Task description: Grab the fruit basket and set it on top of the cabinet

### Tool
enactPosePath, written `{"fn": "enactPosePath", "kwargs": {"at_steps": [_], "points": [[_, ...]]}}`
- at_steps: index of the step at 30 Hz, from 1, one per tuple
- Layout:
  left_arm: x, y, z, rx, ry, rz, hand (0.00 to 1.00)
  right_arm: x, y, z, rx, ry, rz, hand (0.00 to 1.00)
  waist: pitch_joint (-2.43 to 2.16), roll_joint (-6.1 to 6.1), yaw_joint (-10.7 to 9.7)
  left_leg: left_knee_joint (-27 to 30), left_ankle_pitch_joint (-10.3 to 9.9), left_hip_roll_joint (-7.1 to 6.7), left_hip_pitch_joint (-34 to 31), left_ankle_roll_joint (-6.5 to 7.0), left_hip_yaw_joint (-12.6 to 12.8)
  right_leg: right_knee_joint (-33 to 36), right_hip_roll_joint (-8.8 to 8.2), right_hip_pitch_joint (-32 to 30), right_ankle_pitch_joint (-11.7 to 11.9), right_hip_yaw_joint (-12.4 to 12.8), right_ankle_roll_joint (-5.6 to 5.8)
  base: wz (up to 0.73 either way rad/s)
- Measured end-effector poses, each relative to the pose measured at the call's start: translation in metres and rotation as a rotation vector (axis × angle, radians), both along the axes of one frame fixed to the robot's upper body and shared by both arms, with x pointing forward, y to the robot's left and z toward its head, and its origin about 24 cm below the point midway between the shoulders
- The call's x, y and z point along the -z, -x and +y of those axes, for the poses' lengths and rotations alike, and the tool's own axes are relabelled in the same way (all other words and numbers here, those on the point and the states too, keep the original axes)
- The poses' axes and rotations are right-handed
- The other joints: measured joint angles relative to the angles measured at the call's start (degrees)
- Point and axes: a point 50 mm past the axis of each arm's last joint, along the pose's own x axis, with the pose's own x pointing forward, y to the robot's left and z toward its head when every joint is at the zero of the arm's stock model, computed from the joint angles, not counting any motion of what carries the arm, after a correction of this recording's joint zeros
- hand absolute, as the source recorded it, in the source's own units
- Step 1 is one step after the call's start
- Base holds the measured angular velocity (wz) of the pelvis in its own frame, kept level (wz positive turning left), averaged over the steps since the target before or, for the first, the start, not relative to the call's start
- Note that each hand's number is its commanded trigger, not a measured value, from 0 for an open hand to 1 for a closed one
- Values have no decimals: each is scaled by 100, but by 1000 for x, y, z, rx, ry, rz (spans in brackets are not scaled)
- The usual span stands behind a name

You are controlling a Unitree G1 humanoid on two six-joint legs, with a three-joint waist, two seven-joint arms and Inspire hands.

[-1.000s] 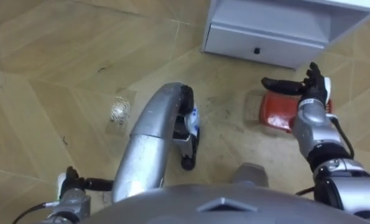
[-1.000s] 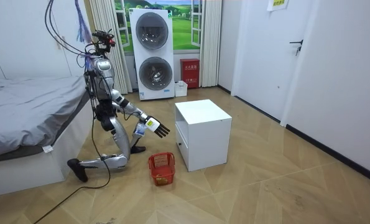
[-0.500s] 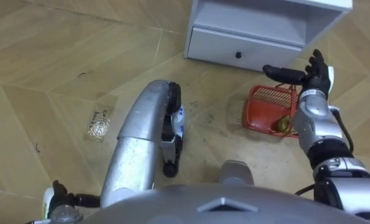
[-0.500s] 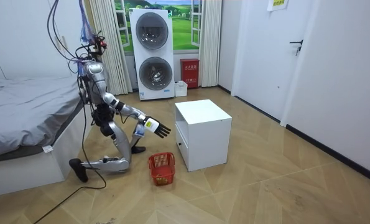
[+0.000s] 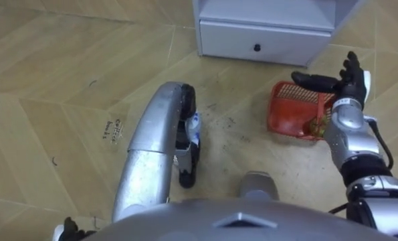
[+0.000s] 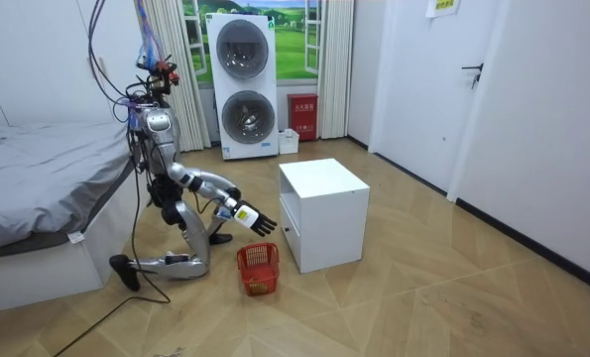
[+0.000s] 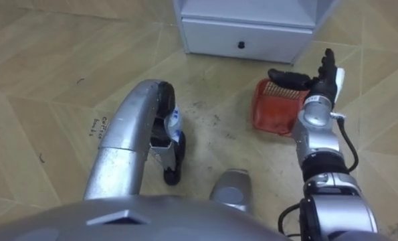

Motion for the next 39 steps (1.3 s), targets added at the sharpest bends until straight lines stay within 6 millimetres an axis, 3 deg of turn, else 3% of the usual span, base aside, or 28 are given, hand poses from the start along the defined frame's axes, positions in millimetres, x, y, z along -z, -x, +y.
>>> {"fn": "enactPosePath", "kwargs": {"at_steps": [6, 17, 19, 22, 31, 39], "points": [[1, -5, -3, 42, 30, 0, 0, 15, 16, 1, -16, 11, 83, 0, 8, -30, 2, -25, -3, 8, -8, -51, -39, 1, 40, -24, 1, -9, 2, 0], [2, -8, -3, 78, 46, 7, 0, 26, 24, -2, -17, 3, 171, 0, 27, 101, 11, 25, -14, 30, -108, -72, -86, 16, 101, -109, 0, -3, 2, 0], [2, -10, -3, 73, 49, 1, 0, 27, 26, -8, -3, -9, 184, 0, 43, 159, 15, 34, -15, 36, -126, -72, -86, 27, 108, -136, 0, 8, 3, 0], [2, -10, -3, 52, 51, -4, 0, 24, 26, -18, 10, -13, 186, 0, 30, 235, 31, 42, -13, 66, -166, -74, -83, 62, 121, -205, 0, 44, 3, -5], [3, -13, -4, 58, 81, -6, 0, 39, 47, -28, 72, -78, 279, 0, 52, 199, 153, 37, -2, 121, -188, -93, -85, 102, 155, -271, -3, 73, 4, -2], [3, -12, -5, 57, 113, 6, 0, 43, 52, -28, 89, -137, 306, 0, 49, 208, 199, 40, 0, 129, -193, -98, -91, 110, 172, -277, -5, 75, 2, 0]]}}
